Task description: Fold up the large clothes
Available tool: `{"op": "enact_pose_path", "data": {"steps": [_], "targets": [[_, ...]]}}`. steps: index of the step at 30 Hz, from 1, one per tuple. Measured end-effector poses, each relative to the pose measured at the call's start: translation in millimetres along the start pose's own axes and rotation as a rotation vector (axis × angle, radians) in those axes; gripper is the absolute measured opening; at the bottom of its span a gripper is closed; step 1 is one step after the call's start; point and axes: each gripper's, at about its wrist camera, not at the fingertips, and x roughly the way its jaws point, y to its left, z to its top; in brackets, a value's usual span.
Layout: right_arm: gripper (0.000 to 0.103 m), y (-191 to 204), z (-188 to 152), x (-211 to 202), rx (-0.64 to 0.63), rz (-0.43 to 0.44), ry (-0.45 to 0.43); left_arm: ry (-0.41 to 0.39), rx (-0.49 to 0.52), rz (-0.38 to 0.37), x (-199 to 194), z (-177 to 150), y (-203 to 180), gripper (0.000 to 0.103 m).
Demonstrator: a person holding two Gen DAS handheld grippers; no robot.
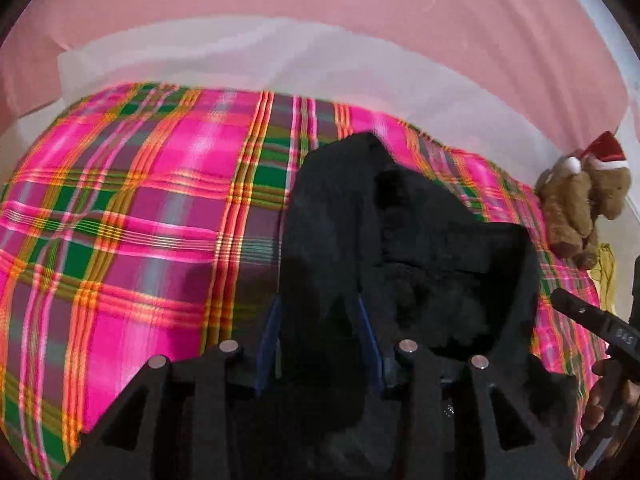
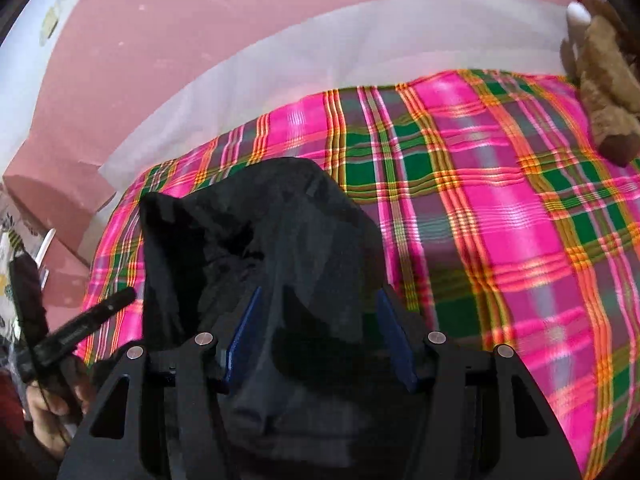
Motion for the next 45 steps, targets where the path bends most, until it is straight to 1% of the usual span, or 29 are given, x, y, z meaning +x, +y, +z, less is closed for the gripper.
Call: {"op": "enact_pose_path", "data": {"steps": [3,6,8,9,10,11,12,13,16,19,21,23,25,27,30,31,33,35,36,38,39,41,43,45], "targets": [[0.058,-5,1,25,0.019,-0.002,0.045,0.037,-0.041,0.007,24,1,9,0.04],[0.058,-13,4,47,0.056,-0.018,0.086,0.067,-0.077,-0.023,40,-1,12,0.04],[0.056,-16,6,54,0.095,-0.015,0.108,0.074,-0.08,-0.042,44,-3,9,0.026],[0.033,-13,7,52,0.091,-0.008,0.097,0.072,-0.076,-0.051,44,-4,6,0.018],[0.014,-8,8,49,0.07,-0.01,0.081,0.063,-0.069,-0.051,44,-4,6,0.014],[0.014,-3,8,44,0.049,-0.014,0.062,0.044,-0.056,-0.046,39,-4,4,0.012],[0.009,5,8,34,0.016,-0.012,0.029,0.024,-0.047,-0.047,33,-4,1,0.01],[0.008,11,7,26,-0.002,-0.005,0.006,-0.004,-0.04,-0.053,25,-4,0,0.009],[0.007,23,2,-7,-0.025,0.021,-0.067,-0.089,-0.022,-0.071,-10,-9,-3,0.009],[0.007,34,-13,-47,-0.052,0.073,-0.138,-0.162,-0.012,-0.12,-52,-21,-5,0.009],[0.007,41,-27,-73,-0.071,0.11,-0.182,-0.207,-0.008,-0.158,-83,-34,-2,0.009],[0.007,45,-51,-105,-0.102,0.133,-0.23,-0.253,-0.005,-0.203,-115,-53,3,0.009],[0.007,44,-72,-123,-0.095,0.162,-0.251,-0.278,0.002,-0.228,-139,-75,9,0.009],[0.007,39,-96,-136,-0.085,0.173,-0.251,-0.277,0.009,-0.238,-157,-99,14,0.01],[0.008,33,-134,-142,-0.086,0.17,-0.218,-0.257,0.012,-0.231,-168,-132,19,0.01],[0.008,31,-147,-140,-0.087,0.158,-0.199,-0.239,0.012,-0.221,-170,-145,21,0.01],[0.009,24,-168,-138,-0.073,0.165,-0.153,-0.203,-0.004,-0.21,-168,-161,27,0.01],[0.012,19,-187,-131,-0.076,0.136,-0.103,-0.16,-0.027,-0.178,-169,-176,36,0.01],[0.013,16,-194,-130,-0.077,0.123,-0.082,-0.14,-0.037,-0.173,-170,-182,40,0.01],[0.019,7,-208,-129,-0.064,0.108,-0.032,-0.114,-0.059,-0.167,-177,-195,49,0.01],[0.022,1,-215,-133,-0.057,0.105,-0.028,-0.11,-0.061,-0.16,-181,-201,53,0.01],[0.023,-7,-223,-140,-0.05,0.093,-0.022,-0.107,-0.054,-0.133,-192,-211,61,0.01],[0.023,-13,-228,-155,-0.038,0.081,-0.033,-0.114,-0.053,-0.127,-202,-216,67,0.01],[0.024,-12,-229,-169,-0.033,0.081,-0.053,-0.127,-0.062,-0.12,-214,-220,73,0.01]]}}
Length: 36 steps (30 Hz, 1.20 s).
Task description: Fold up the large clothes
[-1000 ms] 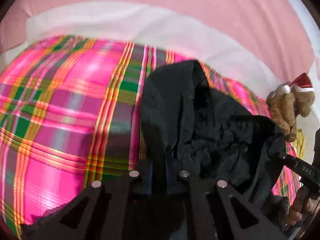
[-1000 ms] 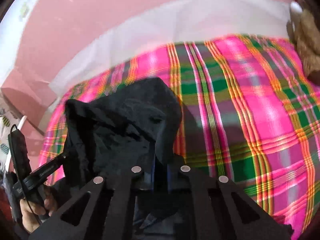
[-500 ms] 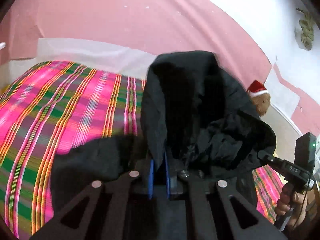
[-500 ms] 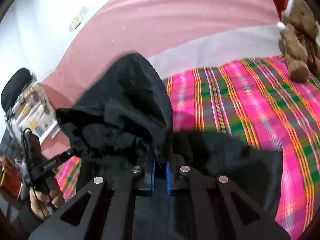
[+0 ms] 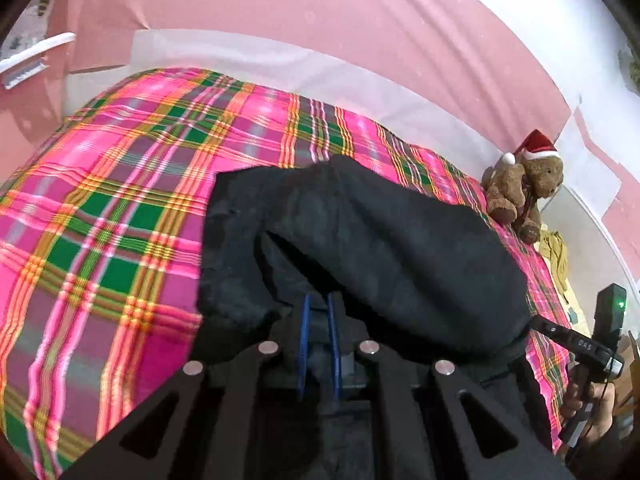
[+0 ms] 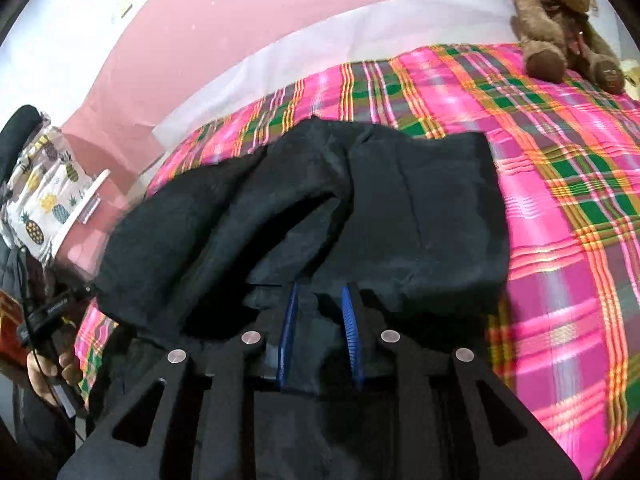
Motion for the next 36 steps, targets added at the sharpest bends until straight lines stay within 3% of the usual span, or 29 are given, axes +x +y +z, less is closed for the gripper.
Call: {"op": "enact_pose_path", "data": {"steps": [3,7,10,14,17,22,26,29,32,34,36], "targets": [[0.024,18,5,-16,-0.042,0.012,-0.044,-0.039,-0.014,-0.025,-17,4,-3,0.01],[0.024,55,17,0,-0.111,0.038,-0.048,-0.054,0.054,-0.084,-5,21,-34,0.01],[0.024,71,17,29,-0.118,0.059,-0.017,0.033,0.094,-0.139,31,15,-57,0.01],[0.023,54,4,77,-0.095,-0.04,0.087,0.186,0.113,-0.124,96,-15,-67,0.01],[0.021,39,0,88,-0.093,-0.065,0.068,0.162,0.075,-0.145,116,-25,-61,0.01],[0.021,27,0,93,-0.067,-0.072,0.08,0.166,0.084,-0.139,117,-24,-67,0.01],[0.023,46,4,48,-0.108,-0.067,0.004,0.131,0.123,-0.139,71,-21,-74,0.01],[0.023,62,18,21,-0.172,-0.073,-0.083,0.032,0.192,-0.095,42,-1,-76,0.01],[0.023,67,37,30,-0.192,-0.094,-0.093,-0.039,0.178,-0.033,44,28,-65,0.01],[0.023,59,47,54,-0.174,-0.129,-0.065,-0.036,0.145,0.022,64,42,-52,0.01],[0.023,38,47,82,-0.139,-0.188,-0.007,0.017,0.098,0.063,91,42,-32,0.01]]}}
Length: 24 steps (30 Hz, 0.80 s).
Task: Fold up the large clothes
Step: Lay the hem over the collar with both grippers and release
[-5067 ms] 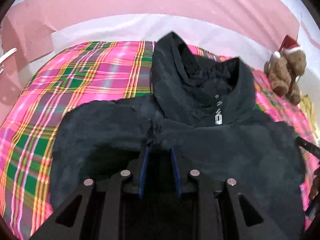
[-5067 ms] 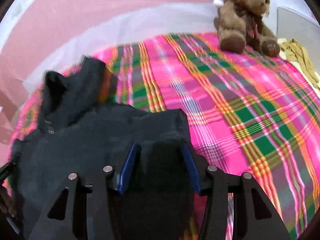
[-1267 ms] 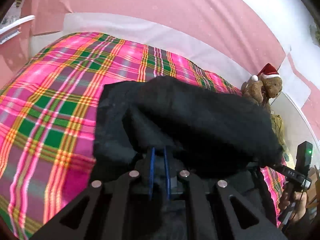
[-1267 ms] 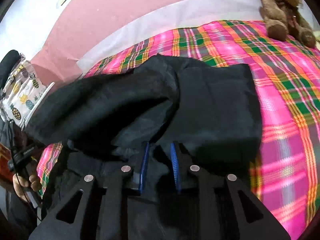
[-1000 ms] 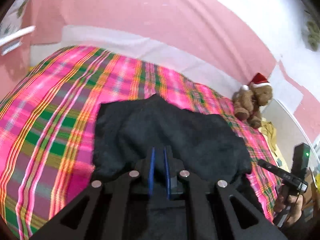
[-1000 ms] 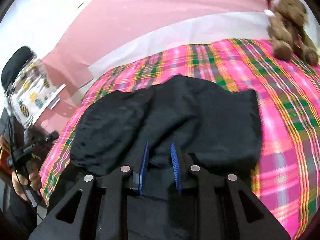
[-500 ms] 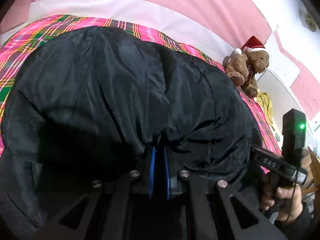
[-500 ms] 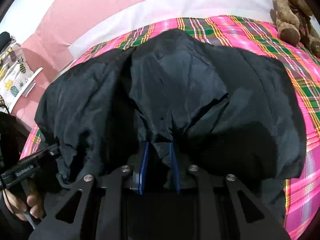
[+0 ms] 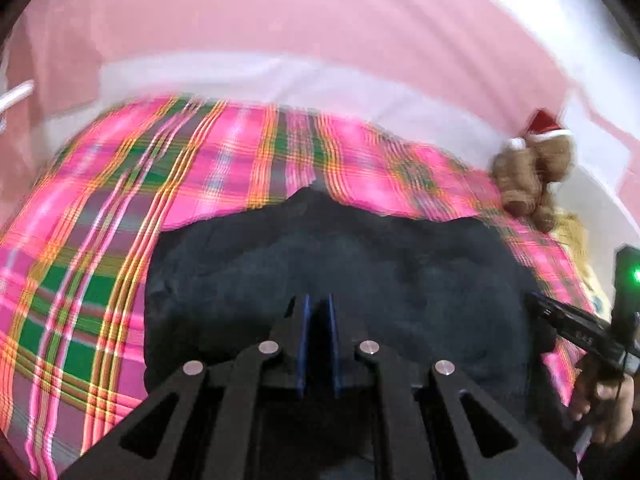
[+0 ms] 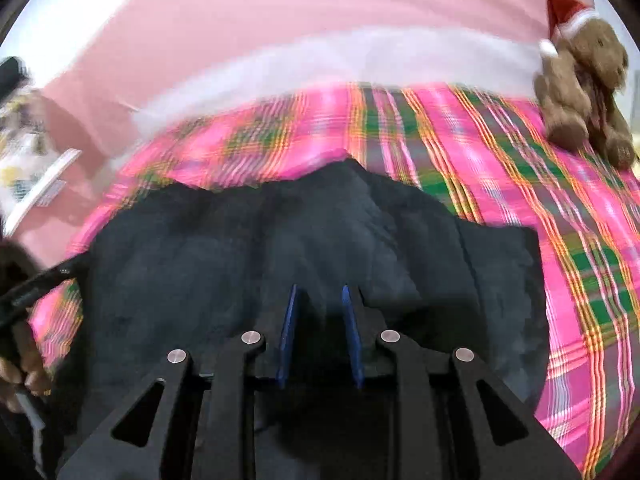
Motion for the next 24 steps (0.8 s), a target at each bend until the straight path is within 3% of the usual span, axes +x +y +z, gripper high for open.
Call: {"op": "enact_pose_path", "data": {"steps": [2,7,10,13,15,17,20,24], "targets": [[0.021,-13,-10,15,0.017,0.002,0.004,0.041,-0.025,-0.025,24,-10,10,0.01],[0.021,-19,-16,18,0.04,0.004,-0.001,0.007,-0.009,-0.032,34,-27,6,0.01],[0.023,-10,-2,-15,0.068,0.013,-0.037,0.004,-0.016,-0.028,13,-19,1,0.01],[0.023,13,1,-61,0.028,0.111,-0.145,-0.058,0.0,-0.069,-23,-18,-7,0.01],[0.023,35,-4,-71,-0.027,0.176,-0.158,-0.081,0.025,-0.098,-36,-21,-16,0.01],[0.023,51,-9,-58,-0.066,0.198,-0.107,-0.054,0.067,-0.104,-31,-29,-26,0.01],[0.023,57,-23,-10,-0.075,0.152,0.021,0.031,0.07,-0.072,-2,-41,-28,0.01],[0.021,52,-40,18,-0.115,0.095,0.012,0.038,0.038,-0.082,20,-55,-23,0.01]]}}
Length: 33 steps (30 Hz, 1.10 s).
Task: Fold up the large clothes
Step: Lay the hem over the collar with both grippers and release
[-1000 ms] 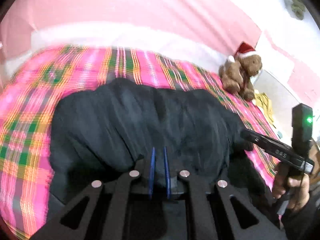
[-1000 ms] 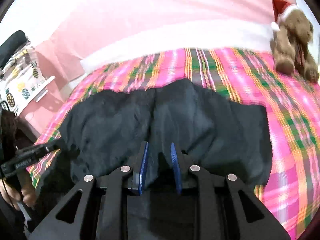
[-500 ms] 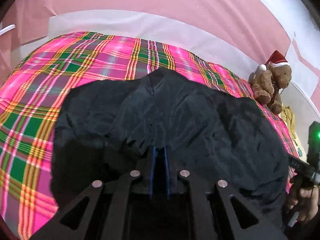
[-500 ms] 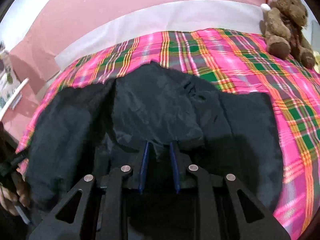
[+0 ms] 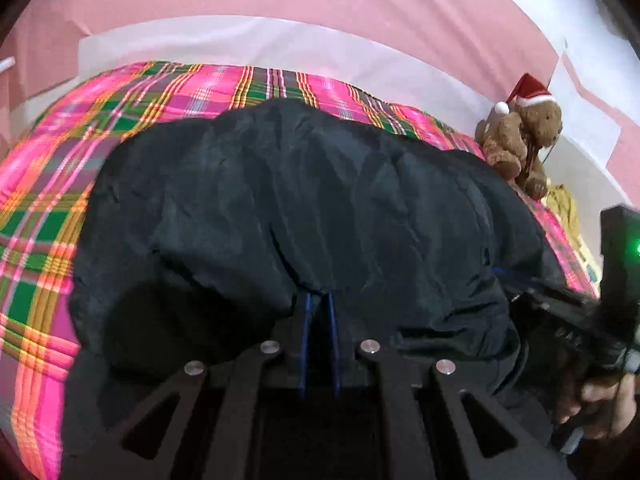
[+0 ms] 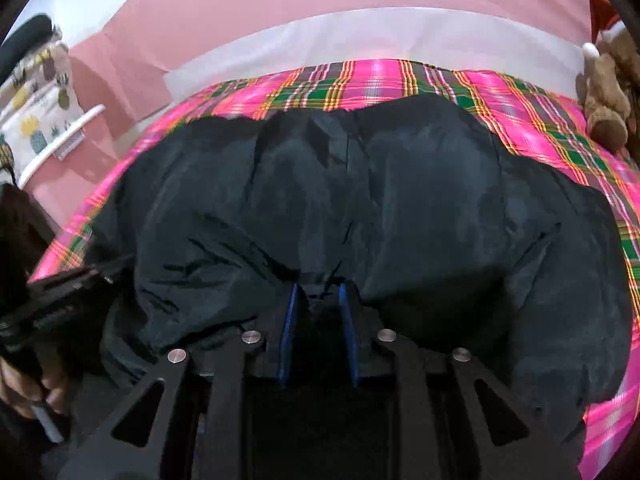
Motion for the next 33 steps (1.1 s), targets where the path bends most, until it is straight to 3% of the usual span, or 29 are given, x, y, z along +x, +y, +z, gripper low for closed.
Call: {"op": "enact_pose_path", "data": {"steps": [5,8,12,14,17,21,28,31,33], "targets": [[0.021,-2,1,8,0.008,-0.01,-0.002,0.009,-0.012,0.0,5,2,0,0.01],[0.021,-3,4,-11,0.029,-0.008,-0.006,0.03,-0.006,0.014,-10,6,-5,0.01],[0.023,7,-1,-51,0.005,0.047,-0.062,-0.017,0.055,-0.079,-45,1,-23,0.01],[0.023,11,-10,-40,-0.022,0.034,-0.017,0.026,0.092,-0.102,-38,-6,-34,0.01],[0.022,-3,-22,-10,0.015,0.008,0.052,0.115,0.102,-0.063,-2,-21,-38,0.01],[0.021,-13,-26,1,0.044,0.018,0.038,0.106,0.026,-0.092,14,-21,-27,0.01],[0.021,-9,-28,8,0.025,-0.016,0.026,0.106,0.025,-0.061,18,-23,-35,0.01],[0.022,-7,-26,-14,0.051,0.009,0.031,0.131,0.033,-0.059,2,-16,-37,0.01],[0.023,-3,-20,-46,0.05,0.031,-0.04,0.114,0.034,-0.083,-19,-10,-37,0.01]]}}
